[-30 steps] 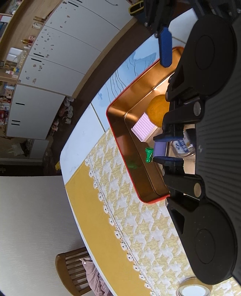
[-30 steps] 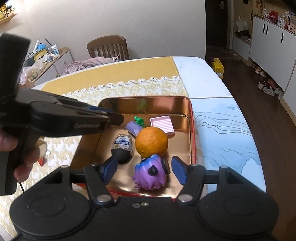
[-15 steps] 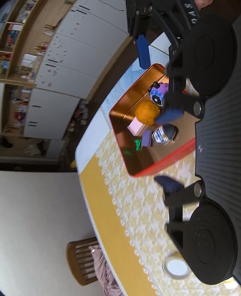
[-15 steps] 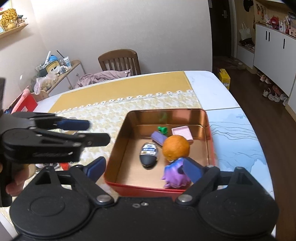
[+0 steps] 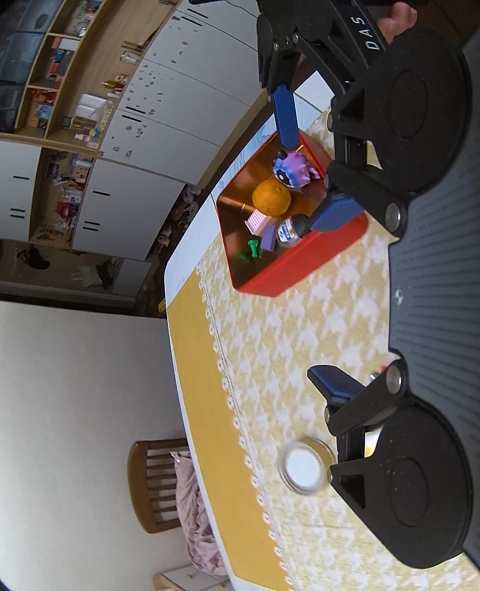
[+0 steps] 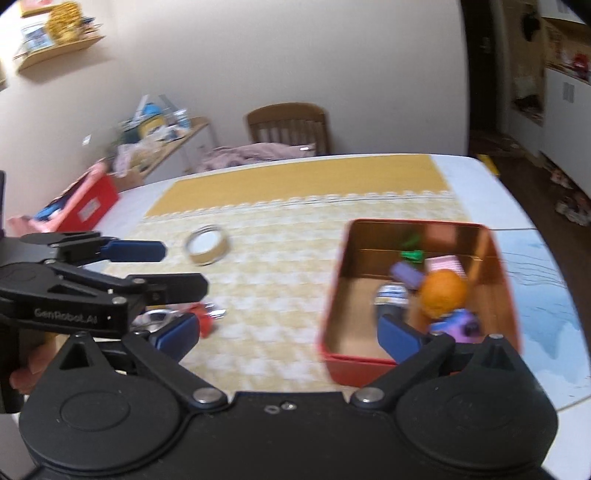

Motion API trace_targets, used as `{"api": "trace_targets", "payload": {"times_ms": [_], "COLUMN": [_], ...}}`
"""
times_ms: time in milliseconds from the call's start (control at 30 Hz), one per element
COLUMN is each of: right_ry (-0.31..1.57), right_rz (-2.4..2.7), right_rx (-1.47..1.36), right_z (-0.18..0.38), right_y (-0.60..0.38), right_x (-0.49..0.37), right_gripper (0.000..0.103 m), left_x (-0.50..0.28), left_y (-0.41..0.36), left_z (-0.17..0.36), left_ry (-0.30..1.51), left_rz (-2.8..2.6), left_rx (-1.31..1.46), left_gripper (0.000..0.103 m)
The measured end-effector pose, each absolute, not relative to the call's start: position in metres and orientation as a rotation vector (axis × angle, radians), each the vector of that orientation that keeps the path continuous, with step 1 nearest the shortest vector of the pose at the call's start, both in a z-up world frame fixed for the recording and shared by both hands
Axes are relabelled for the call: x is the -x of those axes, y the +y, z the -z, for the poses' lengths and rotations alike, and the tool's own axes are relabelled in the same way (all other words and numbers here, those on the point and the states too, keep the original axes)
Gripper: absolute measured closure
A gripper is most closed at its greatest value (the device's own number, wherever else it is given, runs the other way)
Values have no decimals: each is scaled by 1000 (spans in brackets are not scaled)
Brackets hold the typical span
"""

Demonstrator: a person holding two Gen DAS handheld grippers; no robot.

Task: Organize rigid objects
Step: 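Move both tools back toward the remaining objects on the cloth, then grasp the red candy packet with the right tool while the left tool grasps the white sunglasses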

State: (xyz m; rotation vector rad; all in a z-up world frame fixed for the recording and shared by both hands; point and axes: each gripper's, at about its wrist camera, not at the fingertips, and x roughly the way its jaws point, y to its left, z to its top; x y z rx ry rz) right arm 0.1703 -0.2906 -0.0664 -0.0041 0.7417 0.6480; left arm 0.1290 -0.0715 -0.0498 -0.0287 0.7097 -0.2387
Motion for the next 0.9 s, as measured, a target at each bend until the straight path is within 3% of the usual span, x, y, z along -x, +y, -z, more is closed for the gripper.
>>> {"api": "trace_targets", "payload": {"times_ms": [700,900], "right_ry": [732,731], "right_rz": [-780,-801], "right_rx": [211,332], "right_z": [90,106], "right_y": [-174,-147], "right_x": [-147,-148], "right_gripper": [1,11], "left_x": [-63,-59], "left_y": [54,78], "left_z": [99,122], "left_ry": [802,843], "left_rz": [64,35], "left_rx": [123,110], "left_gripper": [20,20]}}
